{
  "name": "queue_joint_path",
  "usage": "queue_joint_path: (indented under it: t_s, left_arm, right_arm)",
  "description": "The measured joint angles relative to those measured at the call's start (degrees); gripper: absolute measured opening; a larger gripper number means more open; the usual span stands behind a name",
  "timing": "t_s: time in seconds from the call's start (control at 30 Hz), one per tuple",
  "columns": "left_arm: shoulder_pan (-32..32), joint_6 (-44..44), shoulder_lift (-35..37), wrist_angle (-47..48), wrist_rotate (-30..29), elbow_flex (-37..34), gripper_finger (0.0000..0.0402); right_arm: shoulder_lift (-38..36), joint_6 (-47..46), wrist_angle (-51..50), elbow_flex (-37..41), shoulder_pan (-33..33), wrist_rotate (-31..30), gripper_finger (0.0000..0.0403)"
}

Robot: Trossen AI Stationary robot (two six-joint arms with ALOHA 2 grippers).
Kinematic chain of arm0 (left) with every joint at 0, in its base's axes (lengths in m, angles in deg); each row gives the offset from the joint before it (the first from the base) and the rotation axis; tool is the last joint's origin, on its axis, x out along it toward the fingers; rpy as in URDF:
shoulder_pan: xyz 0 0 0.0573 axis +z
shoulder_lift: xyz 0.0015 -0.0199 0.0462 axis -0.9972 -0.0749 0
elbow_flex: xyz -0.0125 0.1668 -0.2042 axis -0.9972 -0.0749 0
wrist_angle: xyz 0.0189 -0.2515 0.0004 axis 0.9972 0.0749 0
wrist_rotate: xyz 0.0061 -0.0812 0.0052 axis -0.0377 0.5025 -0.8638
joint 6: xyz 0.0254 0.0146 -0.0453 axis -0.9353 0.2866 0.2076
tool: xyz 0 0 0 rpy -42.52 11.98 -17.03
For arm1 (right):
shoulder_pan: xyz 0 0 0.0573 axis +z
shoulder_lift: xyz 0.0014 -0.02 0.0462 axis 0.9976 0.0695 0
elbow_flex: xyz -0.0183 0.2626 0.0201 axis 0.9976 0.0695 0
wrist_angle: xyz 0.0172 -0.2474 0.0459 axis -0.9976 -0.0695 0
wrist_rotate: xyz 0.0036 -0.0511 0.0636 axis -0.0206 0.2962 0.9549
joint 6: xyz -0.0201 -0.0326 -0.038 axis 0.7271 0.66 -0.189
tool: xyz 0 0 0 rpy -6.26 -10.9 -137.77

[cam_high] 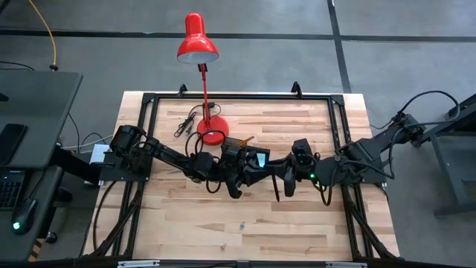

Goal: Pick and place office supplies into organizer
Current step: Put the black pen into the black desk organizer

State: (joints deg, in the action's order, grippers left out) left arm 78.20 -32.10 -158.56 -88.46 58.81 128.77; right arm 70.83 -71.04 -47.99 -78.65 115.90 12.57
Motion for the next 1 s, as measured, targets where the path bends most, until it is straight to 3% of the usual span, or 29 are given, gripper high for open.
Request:
queue_joint_path:
  t_s: [0.43,0.5,0.7,0.87,1.0]
  left_arm:
    - [-0.42,0.92,0.0,-1.65,6.92,-2.14,0.0001]
    - [-1.42,1.24,0.0,-5.56,4.66,-5.61,0.0001]
    - [-5.34,1.28,0.25,-17.71,-10.8,-20.07,0.0001]
    - [-7.1,-1.51,5.23,-17.73,-13.07,-25.77,0.0001]
    - [-7.15,-8.76,9.53,-17.73,-15.15,-27.47,0.0001]
  right_arm:
    - [-1.99,2.54,-2.46,0.0,-0.42,-3.61,0.0009]
    - [-2.83,2.44,-4.31,-0.02,-0.56,-4.38,0.0009]
    - [-5.22,-0.89,-12.52,-0.02,0.81,-5.54,0.0009]
    - [-4.65,1.02,-12.97,-0.02,-0.86,-4.6,0.0009]
    - [-1.95,4.94,-10.28,0.0,-4.78,1.97,0.0009]
